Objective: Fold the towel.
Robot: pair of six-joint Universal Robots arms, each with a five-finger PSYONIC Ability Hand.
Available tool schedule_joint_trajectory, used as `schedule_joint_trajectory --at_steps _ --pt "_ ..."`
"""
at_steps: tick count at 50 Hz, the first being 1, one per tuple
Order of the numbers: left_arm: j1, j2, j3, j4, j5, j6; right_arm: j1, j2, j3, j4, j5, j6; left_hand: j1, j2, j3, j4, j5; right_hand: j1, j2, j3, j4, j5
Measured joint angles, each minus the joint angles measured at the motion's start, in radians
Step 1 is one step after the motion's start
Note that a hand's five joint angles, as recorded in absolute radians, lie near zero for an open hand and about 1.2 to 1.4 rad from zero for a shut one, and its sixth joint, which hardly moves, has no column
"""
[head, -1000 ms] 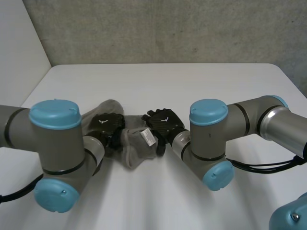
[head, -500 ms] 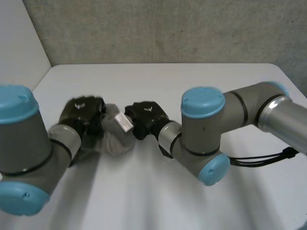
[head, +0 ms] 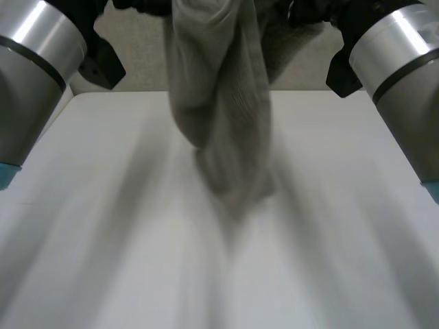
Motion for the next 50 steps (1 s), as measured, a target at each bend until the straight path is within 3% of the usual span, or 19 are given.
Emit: schedule_joint_trajectory --at_steps 6,13,18,26,36,50 --pt "0.049 -0.034 -0.154 0.015 0.058 -0.002 0.053 0.032 0.061 0.042 -0.019 -0.104 -0.313 -0.309 -0.307 -0.310 -0.330 0.000 0.000 0.000 0.000 0.000" --pt "0.098 -0.144 -0.342 0.020 0.177 0.046 0.133 0.177 0.064 0.208 -0.036 -0.359 -0.407 -0.412 -0.403 -0.407 -0.445 -0.775 -0.751 -0.758 -0.767 -0.799" --pt "0.144 -0.183 -0.400 0.017 0.210 0.148 0.137 0.229 0.061 0.290 -0.035 -0.452 -0.407 -0.412 -0.404 -0.407 -0.449 -1.052 -1.036 -1.051 -1.063 -1.097" --pt "0.145 -0.175 -0.390 0.014 0.206 0.236 0.078 0.206 0.091 0.303 -0.033 -0.424 -0.429 -0.438 -0.433 -0.438 -0.472 -1.096 -1.055 -1.072 -1.075 -1.097" --pt "0.033 -0.174 -0.392 0.012 0.197 0.248 -0.014 0.082 0.273 0.268 -0.040 -0.343 -0.450 -0.470 -0.467 -0.472 -0.508 -1.096 -1.055 -1.072 -1.075 -1.097" --pt "0.020 -0.181 -0.486 0.030 0.201 0.261 0.003 0.005 0.547 0.155 -0.104 -0.335 -0.473 -0.496 -0.492 -0.492 -0.533 -1.096 -1.055 -1.072 -1.075 -1.097"
